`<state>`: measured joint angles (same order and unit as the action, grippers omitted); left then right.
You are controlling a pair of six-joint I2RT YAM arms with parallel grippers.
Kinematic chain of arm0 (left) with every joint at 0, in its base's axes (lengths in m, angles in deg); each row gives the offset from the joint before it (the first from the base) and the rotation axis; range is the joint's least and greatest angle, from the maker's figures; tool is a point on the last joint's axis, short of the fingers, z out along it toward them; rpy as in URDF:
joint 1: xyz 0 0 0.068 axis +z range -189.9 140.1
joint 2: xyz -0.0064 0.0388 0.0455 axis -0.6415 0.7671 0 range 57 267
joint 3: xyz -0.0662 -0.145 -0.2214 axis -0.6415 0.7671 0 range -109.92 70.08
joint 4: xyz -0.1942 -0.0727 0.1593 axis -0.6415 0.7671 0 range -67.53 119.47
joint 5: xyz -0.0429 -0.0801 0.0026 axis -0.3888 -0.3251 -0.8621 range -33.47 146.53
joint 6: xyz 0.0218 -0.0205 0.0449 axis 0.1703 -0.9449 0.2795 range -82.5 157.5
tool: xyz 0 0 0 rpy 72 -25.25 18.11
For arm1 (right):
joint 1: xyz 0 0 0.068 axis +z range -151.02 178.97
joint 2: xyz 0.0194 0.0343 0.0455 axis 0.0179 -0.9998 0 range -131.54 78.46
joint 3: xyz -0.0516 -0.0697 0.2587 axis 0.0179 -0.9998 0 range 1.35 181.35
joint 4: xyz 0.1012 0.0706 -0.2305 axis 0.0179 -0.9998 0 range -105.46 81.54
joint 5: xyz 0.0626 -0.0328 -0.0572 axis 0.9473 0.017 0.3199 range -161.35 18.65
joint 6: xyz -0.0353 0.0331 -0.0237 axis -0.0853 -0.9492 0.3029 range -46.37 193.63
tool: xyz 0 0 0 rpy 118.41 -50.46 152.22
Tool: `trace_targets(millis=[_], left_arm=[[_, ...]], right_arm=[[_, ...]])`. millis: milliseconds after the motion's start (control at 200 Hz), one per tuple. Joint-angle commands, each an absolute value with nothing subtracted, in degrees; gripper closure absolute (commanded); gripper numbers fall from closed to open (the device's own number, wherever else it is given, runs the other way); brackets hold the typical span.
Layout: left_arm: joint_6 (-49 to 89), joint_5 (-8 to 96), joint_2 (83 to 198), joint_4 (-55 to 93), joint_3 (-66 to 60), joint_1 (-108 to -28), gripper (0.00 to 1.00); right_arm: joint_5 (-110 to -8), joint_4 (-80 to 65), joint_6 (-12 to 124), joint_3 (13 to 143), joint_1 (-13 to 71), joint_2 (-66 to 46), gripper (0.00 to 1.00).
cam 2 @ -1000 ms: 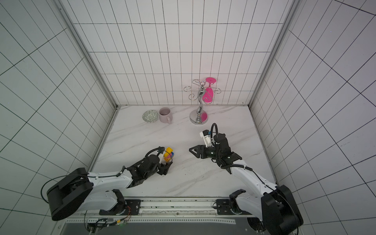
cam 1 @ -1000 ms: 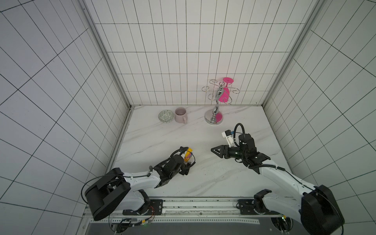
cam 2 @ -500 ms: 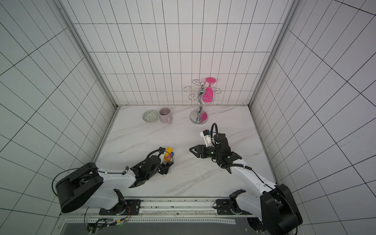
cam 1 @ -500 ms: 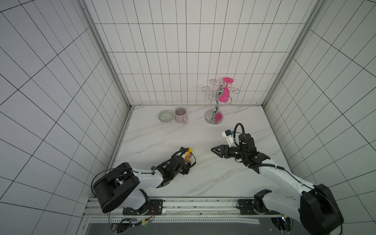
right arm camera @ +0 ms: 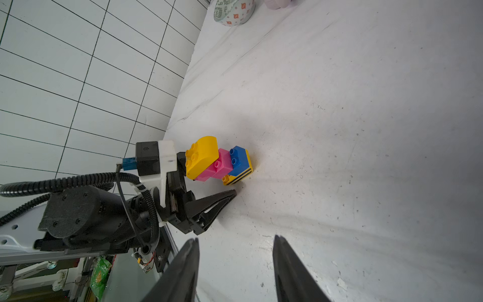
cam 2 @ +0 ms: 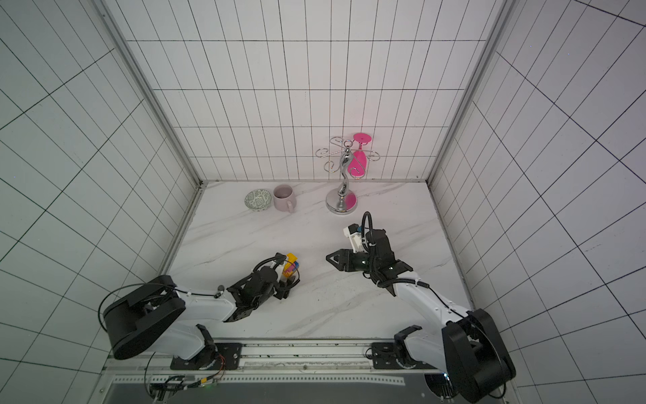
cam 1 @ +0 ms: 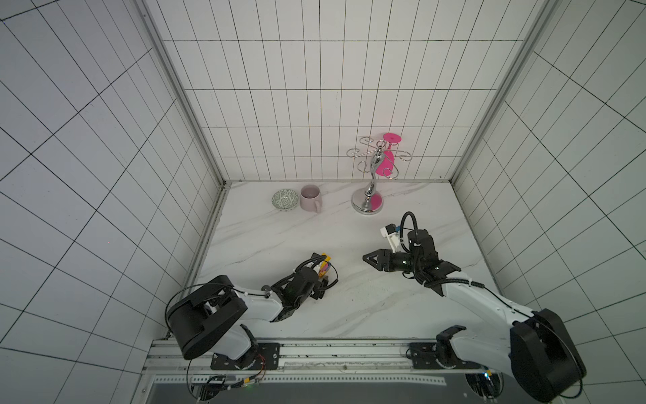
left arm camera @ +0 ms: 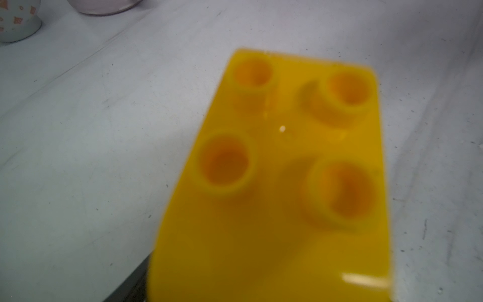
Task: Assemble the letter s with lego
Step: Adjust the lego brick at the center of the board.
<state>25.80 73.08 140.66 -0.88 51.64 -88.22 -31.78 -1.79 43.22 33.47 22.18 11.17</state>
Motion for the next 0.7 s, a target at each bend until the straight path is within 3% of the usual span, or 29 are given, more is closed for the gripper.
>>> trace_targets(millis=[0,295,695], left_arm=[[27.30,74.20,141.87,-3.76,50.68,-88.33,0.23],[28.34,75.32,140.93,-2.55,49.13,-88.24,0.18],[30.97,71.02,142.23,0.42,47.48,-85.89,0.19]], right_arm=[[-31.11,-0.20,42.97,33.16,21.48,11.00,0.53],[-31.12,0.15,42.73,32.99,21.39,10.59,0.53],[-30.84,0.85,42.20,33.60,20.95,9.73,0.53]])
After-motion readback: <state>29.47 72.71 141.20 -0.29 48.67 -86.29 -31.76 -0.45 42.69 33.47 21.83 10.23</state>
